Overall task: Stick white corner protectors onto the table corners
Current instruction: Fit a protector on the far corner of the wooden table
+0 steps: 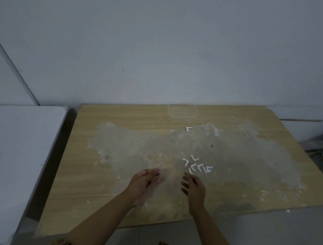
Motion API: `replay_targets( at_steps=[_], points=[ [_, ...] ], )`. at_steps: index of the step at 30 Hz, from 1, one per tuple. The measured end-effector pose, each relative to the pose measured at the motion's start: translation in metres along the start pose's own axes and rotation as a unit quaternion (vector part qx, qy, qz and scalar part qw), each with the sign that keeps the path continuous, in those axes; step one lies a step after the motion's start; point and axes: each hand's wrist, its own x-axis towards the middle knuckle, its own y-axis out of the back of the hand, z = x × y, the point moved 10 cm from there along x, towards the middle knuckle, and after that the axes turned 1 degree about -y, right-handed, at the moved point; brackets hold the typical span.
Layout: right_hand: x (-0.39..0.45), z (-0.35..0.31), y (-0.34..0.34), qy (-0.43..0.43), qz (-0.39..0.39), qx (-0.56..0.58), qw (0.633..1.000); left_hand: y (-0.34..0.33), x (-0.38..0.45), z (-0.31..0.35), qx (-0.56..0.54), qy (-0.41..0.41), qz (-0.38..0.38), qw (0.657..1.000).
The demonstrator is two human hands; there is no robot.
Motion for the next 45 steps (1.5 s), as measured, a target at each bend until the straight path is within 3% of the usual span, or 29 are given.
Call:
replay_targets(
  at_steps=[3, 7, 18, 24, 36, 45],
  points=[
    [-0.034, -0.028, -0.025, 0.040, -0.107, -0.013, 0.993, -0.005, 0.006, -0.008, 0.031, 0.006, 0.013, 0.999],
    [-0.061, -0.051, -0.022, 0.099, -0.145, -0.084, 0.981, -0.034, 0.008, -0.024, 0.020, 0.014, -0.024, 0.999],
    [-0.066, -0.079, 0.112, 0.127, -0.023, -0.064, 0.990, -0.155, -0.001, -0.099, 0.109, 0.067, -0.134, 0.983],
    [-0.053, -0.099, 0.210, 0.141, 0.024, -0.111, 0.984, -0.232, -0.003, -0.149, 0.229, 0.072, -0.159, 0.958],
    [-0.001, -0.137, 0.445, 0.144, 0.056, -0.150, 0.977, -0.426, -0.017, -0.292, 0.234, 0.052, -0.188, 0.953],
    [0.058, -0.157, 0.576, 0.096, 0.151, -0.050, 0.983, -0.558, 0.005, -0.357, 0.274, 0.061, -0.222, 0.934]
  ],
)
